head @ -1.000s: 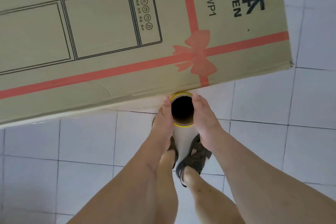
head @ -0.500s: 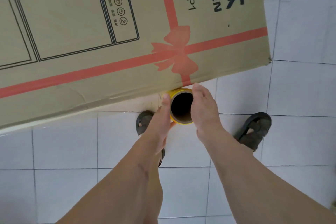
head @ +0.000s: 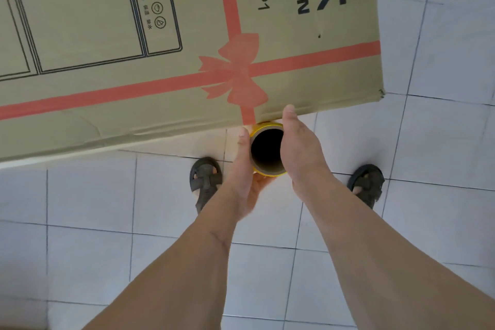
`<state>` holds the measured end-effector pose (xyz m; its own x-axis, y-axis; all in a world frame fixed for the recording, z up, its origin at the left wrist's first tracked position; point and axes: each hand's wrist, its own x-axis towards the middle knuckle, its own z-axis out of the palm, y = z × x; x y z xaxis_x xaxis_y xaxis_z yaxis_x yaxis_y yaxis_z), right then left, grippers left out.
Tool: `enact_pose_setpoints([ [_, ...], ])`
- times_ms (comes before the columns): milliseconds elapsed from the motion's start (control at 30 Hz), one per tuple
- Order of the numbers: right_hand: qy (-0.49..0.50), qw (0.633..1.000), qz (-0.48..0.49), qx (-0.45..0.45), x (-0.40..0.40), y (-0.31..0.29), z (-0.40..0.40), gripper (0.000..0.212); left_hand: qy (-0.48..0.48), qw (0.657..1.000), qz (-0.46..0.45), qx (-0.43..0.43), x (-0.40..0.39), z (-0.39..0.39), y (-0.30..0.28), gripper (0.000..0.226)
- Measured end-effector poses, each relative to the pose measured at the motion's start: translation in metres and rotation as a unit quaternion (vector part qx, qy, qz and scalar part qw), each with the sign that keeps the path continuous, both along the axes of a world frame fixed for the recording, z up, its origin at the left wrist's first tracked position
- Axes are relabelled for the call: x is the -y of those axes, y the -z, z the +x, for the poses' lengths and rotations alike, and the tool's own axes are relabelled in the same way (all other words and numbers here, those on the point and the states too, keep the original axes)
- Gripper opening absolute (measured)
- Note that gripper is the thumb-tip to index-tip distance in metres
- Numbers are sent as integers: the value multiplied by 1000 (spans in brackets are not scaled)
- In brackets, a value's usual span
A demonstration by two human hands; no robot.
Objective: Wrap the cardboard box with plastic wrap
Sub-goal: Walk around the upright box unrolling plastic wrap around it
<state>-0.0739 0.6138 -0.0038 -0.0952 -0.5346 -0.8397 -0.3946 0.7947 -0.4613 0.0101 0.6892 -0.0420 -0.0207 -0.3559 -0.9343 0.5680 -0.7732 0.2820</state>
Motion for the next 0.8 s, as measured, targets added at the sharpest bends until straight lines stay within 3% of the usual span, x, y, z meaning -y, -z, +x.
enact_pose_setpoints([
  [67,-2,1000,1,6,2,5,-12,54,-16,1000,4,23,5,-14,0,74],
  [200,3,998,57,41,-4,15,-31,58,2,995,-1,98,15,-15,8,108],
  [333,25,996,81,40,-2,18,-36,63,36,995,-19,87,18,-17,7,72],
  [433,21,999,38,24,10,5,-45,51,16,998,-12,58,19,-27,7,65],
  [533,4,1000,-20,-6,21,-3,-54,41,28,999,-1,16,23,-45,5,73],
  [600,0,999,-32,-13,23,1,-61,46,44,999,11,11,24,-57,3,78],
  [667,17,1000,-10,-14,20,7,-70,50,54,997,5,47,28,-64,4,85],
  [767,19,999,40,8,16,17,-78,58,50,994,-8,97,37,-63,13,115],
  [800,31,998,53,20,16,19,-78,59,46,994,-10,98,41,-62,14,114],
])
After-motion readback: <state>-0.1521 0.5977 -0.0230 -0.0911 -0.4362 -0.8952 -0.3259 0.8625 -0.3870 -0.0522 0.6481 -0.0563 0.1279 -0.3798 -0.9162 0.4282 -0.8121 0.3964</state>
